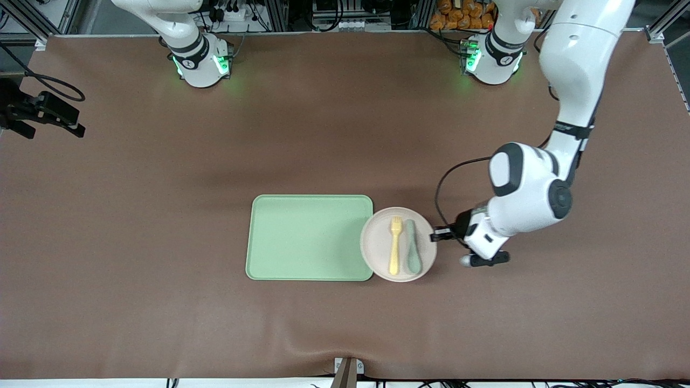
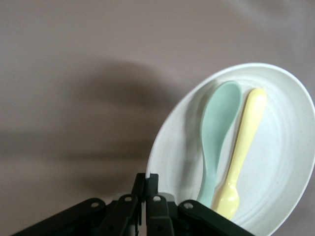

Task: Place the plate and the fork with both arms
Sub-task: 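Carry the plate with the left gripper onto the green tray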

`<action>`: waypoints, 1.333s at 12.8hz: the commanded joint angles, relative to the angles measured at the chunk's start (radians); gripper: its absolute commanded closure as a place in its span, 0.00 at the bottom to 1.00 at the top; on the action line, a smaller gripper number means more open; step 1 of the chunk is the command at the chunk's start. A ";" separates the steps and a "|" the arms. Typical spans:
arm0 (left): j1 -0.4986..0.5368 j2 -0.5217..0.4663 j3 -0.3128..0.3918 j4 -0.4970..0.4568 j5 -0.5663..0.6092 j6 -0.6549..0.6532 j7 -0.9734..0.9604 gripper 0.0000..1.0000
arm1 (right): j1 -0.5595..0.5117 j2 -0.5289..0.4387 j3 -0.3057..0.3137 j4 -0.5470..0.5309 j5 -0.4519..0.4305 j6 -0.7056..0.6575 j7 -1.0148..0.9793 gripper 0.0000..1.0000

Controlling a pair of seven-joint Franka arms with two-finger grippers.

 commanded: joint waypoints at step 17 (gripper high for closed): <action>-0.436 0.297 0.230 0.261 0.024 0.082 -0.258 0.07 | -0.018 0.045 0.013 0.009 0.019 0.033 0.008 0.00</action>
